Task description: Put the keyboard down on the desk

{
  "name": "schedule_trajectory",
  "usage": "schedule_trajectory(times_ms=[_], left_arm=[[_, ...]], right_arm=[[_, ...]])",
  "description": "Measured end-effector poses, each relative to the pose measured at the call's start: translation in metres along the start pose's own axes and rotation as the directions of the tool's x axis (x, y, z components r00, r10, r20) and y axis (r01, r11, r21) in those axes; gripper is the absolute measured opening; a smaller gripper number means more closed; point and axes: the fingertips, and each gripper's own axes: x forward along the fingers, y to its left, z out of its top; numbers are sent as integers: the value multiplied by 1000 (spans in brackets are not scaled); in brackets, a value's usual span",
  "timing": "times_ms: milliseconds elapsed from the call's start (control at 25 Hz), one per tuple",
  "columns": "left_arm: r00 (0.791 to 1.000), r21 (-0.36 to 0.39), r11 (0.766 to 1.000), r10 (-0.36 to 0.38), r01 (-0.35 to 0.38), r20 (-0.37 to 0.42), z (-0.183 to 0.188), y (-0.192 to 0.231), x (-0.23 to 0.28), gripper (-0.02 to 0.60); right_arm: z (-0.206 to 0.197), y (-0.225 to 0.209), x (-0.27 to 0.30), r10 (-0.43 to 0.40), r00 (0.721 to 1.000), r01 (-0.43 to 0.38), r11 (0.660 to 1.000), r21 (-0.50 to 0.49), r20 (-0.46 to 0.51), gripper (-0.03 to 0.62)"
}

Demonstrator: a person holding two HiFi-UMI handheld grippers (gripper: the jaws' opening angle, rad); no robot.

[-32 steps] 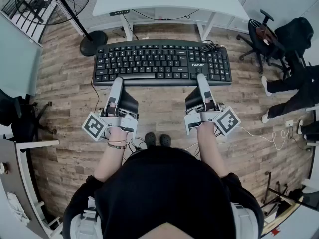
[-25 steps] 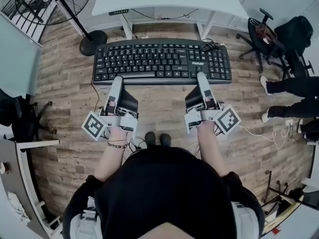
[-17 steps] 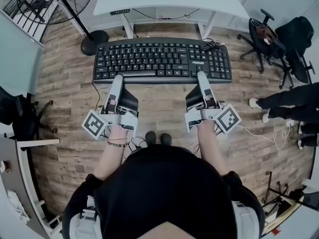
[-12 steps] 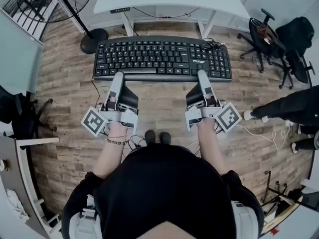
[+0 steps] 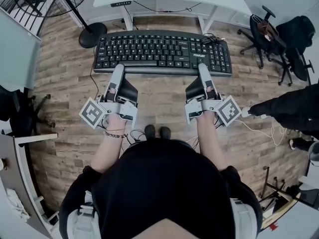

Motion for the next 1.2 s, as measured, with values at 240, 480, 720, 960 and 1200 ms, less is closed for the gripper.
schedule_trajectory(times_ms=[240, 480, 720, 960, 1200], left_arm=[[1000, 3, 1000, -10, 10, -13, 1, 0, -2, 92], [1000, 12, 1000, -7, 7, -24, 0, 3, 1, 94], [1000, 14, 1000, -13, 13, -24, -1, 7, -1, 94], [1000, 6, 1000, -9, 9, -10, 24, 22, 26, 94], [1000, -3, 1000, -16, 16, 4, 54, 49, 91, 94]], right_arm=[[-3, 0, -1, 8, 1000, -8, 1000, 1, 12, 114], [0, 2, 1, 6, 1000, -6, 1000, 6, 24, 112], [0, -1, -1, 11, 1000, -11, 1000, 7, 26, 112], [0, -11, 42, 19, 1000, -19, 1000, 4, 17, 112], [17, -37, 113, 18, 1000, -19, 1000, 11, 7, 111]])
